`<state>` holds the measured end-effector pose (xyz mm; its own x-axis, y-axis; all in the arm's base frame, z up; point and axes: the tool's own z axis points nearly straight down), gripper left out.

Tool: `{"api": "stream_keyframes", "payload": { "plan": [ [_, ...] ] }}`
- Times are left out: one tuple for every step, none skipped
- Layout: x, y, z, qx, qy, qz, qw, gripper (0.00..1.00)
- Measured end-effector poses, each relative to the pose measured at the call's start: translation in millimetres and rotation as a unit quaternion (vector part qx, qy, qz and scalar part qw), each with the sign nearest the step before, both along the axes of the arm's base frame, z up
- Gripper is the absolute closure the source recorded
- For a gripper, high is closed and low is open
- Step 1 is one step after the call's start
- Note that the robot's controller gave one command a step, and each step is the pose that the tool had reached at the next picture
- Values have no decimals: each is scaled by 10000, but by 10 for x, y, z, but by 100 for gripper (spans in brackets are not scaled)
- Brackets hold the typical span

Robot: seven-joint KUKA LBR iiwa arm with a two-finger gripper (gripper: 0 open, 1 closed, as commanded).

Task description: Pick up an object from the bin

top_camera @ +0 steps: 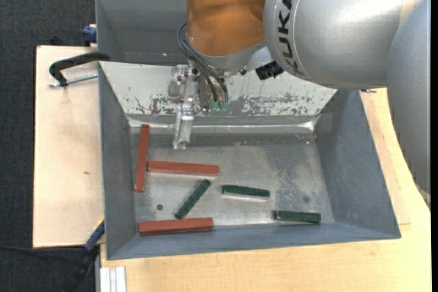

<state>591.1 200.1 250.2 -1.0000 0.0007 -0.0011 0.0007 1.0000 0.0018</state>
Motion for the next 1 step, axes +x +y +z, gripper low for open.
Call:
{"api": "stream_keyframes", "payload": {
  "plan": [
    [0, 0, 0, 1, 0, -1, 10000, 0]
  ]
}}
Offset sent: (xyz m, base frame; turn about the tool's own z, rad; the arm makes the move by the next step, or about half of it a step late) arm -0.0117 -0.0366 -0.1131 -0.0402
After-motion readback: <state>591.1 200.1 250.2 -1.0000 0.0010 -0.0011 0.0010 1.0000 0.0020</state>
